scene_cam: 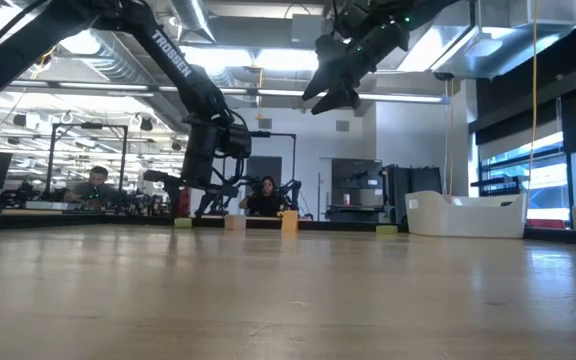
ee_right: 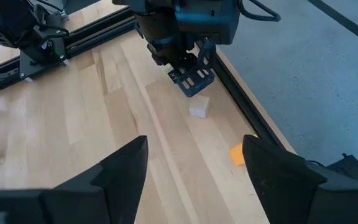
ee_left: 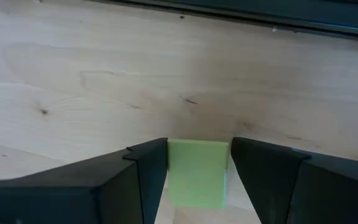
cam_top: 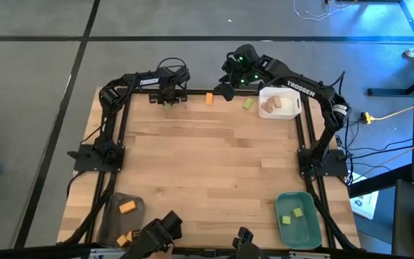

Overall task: Sort & place blocks by color
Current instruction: Put the left green block into the blue bin

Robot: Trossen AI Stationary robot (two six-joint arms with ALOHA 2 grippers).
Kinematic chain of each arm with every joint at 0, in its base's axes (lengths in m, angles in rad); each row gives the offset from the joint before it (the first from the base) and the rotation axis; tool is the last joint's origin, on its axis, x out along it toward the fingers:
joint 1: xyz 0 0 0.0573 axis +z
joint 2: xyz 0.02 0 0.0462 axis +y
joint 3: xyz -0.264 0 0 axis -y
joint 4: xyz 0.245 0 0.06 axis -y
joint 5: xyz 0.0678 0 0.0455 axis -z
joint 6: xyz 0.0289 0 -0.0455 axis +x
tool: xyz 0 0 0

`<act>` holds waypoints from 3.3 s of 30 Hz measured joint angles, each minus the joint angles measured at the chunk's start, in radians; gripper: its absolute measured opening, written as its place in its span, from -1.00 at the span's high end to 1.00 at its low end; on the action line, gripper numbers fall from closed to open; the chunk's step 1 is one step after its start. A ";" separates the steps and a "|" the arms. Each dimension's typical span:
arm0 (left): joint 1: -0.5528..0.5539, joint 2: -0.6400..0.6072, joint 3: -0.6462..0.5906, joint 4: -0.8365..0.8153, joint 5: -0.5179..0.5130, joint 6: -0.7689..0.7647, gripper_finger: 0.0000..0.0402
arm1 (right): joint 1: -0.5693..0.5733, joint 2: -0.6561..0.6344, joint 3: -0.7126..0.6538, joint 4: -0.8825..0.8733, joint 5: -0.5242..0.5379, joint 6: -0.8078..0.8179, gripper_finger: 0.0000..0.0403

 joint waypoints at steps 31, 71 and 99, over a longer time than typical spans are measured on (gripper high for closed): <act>-0.035 0.003 -0.002 -0.002 -0.043 0.076 0.50 | 0.000 0.000 0.000 -0.010 0.000 -0.002 -0.30; -0.218 -0.446 -0.003 -0.042 0.314 0.888 0.50 | 0.147 -0.199 -0.001 -0.264 0.000 -0.500 -0.30; -0.379 -0.573 -0.002 0.378 0.931 0.988 0.50 | 0.425 -0.179 0.001 -0.046 0.001 -0.763 -0.30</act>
